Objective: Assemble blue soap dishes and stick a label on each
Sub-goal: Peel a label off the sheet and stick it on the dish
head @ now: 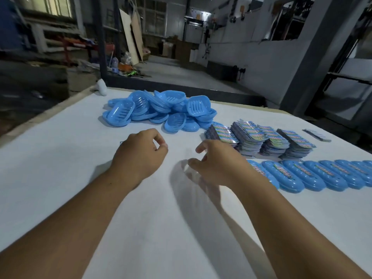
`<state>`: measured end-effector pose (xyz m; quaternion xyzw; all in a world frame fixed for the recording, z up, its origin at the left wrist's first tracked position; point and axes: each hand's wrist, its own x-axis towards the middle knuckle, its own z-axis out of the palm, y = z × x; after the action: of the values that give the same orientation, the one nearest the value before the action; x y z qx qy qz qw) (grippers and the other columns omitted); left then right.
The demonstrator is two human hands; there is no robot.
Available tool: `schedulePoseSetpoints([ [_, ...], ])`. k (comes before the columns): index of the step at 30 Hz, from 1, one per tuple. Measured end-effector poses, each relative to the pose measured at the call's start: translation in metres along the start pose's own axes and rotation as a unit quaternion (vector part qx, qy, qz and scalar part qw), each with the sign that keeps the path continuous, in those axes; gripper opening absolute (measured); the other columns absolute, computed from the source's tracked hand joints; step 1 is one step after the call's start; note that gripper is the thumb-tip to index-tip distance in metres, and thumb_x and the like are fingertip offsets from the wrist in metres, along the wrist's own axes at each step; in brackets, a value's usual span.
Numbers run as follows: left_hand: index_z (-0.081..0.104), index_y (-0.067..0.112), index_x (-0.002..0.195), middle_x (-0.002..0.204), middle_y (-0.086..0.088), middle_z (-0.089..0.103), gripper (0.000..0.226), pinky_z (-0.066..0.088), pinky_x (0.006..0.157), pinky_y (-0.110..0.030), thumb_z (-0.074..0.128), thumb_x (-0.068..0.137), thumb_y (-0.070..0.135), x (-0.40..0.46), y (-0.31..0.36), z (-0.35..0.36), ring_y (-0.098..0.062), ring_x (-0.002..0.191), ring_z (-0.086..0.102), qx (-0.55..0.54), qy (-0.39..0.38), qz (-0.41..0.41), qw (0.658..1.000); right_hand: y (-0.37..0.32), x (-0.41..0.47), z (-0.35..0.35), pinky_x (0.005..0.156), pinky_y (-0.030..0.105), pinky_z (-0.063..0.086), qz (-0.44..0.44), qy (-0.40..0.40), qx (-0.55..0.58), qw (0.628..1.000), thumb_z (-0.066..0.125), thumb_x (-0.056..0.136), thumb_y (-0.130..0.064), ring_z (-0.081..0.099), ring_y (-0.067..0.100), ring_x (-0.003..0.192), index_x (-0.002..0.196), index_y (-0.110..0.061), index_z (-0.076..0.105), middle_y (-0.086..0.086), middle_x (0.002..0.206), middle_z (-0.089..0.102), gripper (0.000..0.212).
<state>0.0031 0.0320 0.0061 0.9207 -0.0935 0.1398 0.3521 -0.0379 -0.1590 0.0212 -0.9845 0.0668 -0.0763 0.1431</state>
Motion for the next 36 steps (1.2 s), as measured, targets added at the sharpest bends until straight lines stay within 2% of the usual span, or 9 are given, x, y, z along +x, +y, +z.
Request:
schedulePoseSetpoints([
  [5,0.061,0.029,0.081,0.074,0.008,0.065,0.013,0.050,0.071,-0.033,0.061,0.090,0.038,0.005,-0.009,-0.002,-0.019,0.076,0.062,0.033,-0.006,-0.018,0.999,-0.013,0.020,0.017,0.073,0.032,0.043,-0.009,-0.004,0.006,1.000,0.060,0.085,-0.058,0.062,0.017,0.106,0.121,-0.035,0.061,-0.012,0.110,0.069,0.043],
  [11,0.066,0.027,0.083,0.081,0.008,0.068,0.013,0.050,0.073,-0.031,0.060,0.091,0.035,0.010,-0.014,0.001,-0.021,0.081,0.063,0.055,0.025,-0.028,0.998,-0.005,0.019,0.033,0.072,0.031,0.044,-0.018,0.061,0.070,0.996,0.058,0.085,-0.054,0.059,0.009,0.087,0.111,-0.034,0.065,-0.022,0.079,0.063,0.033],
  [15,0.071,0.023,0.109,0.110,0.002,0.070,0.021,0.053,0.086,-0.036,0.059,0.095,0.033,0.033,-0.003,0.014,-0.021,0.100,0.063,0.091,0.021,-0.003,0.996,0.000,0.020,0.029,0.070,0.030,0.043,-0.020,0.087,0.108,0.990,0.061,0.085,-0.051,0.060,0.007,0.081,0.107,-0.036,0.068,-0.023,0.073,0.063,0.027],
  [20,0.050,0.014,0.141,0.142,-0.007,0.053,0.042,0.045,0.100,-0.043,0.052,0.099,0.018,0.075,0.017,0.037,-0.029,0.127,0.048,0.189,-0.057,0.051,0.979,0.005,0.020,0.024,0.070,0.032,0.049,-0.025,0.084,0.121,0.989,0.062,0.089,-0.047,0.063,0.006,0.080,0.106,-0.036,0.068,-0.021,0.078,0.066,0.021],
  [22,0.048,0.014,0.140,0.140,-0.007,0.053,0.041,0.045,0.097,-0.042,0.050,0.099,0.016,0.085,0.022,0.046,-0.029,0.125,0.049,0.205,-0.077,0.051,0.974,0.008,0.020,0.023,0.071,0.032,0.050,-0.029,0.081,0.131,0.988,0.063,0.089,-0.047,0.064,0.007,0.079,0.106,-0.036,0.067,-0.020,0.080,0.067,0.021],
  [26,0.054,0.016,0.132,0.130,-0.007,0.060,0.036,0.045,0.086,-0.038,0.050,0.101,0.035,0.091,0.023,0.057,-0.028,0.115,0.056,0.211,-0.097,0.009,0.973,0.012,0.021,0.019,0.068,0.030,0.044,-0.038,0.090,0.144,0.985,0.064,0.088,-0.049,0.059,-0.001,0.078,0.104,-0.039,0.066,-0.023,0.080,0.066,0.019],
  [31,0.061,0.018,0.117,0.115,-0.005,0.067,0.023,0.046,0.080,-0.037,0.056,0.099,0.031,0.083,0.023,0.059,-0.026,0.103,0.060,0.226,-0.044,0.018,0.973,0.011,0.022,0.018,0.071,0.030,0.047,-0.041,0.095,0.156,0.982,0.065,0.089,-0.048,0.059,0.000,0.079,0.105,-0.036,0.068,-0.021,0.079,0.066,0.020],
  [34,0.056,0.017,0.114,0.113,-0.005,0.066,0.018,0.042,0.076,-0.036,0.053,0.101,0.029,0.073,0.022,0.050,-0.027,0.101,0.060,0.194,-0.028,0.030,0.980,0.010,0.021,0.018,0.072,0.030,0.046,-0.038,0.088,0.155,0.983,0.065,0.089,-0.047,0.061,0.003,0.080,0.108,-0.034,0.069,-0.020,0.081,0.066,0.023],
  [36,0.049,0.018,0.105,0.107,-0.007,0.066,0.012,0.042,0.071,-0.036,0.051,0.103,0.029,0.064,0.021,0.043,-0.027,0.091,0.059,0.149,-0.020,0.037,0.988,0.010,0.021,0.017,0.074,0.030,0.045,-0.037,0.091,0.151,0.984,0.064,0.090,-0.045,0.061,0.007,0.083,0.112,-0.033,0.068,-0.020,0.086,0.065,0.025],
])
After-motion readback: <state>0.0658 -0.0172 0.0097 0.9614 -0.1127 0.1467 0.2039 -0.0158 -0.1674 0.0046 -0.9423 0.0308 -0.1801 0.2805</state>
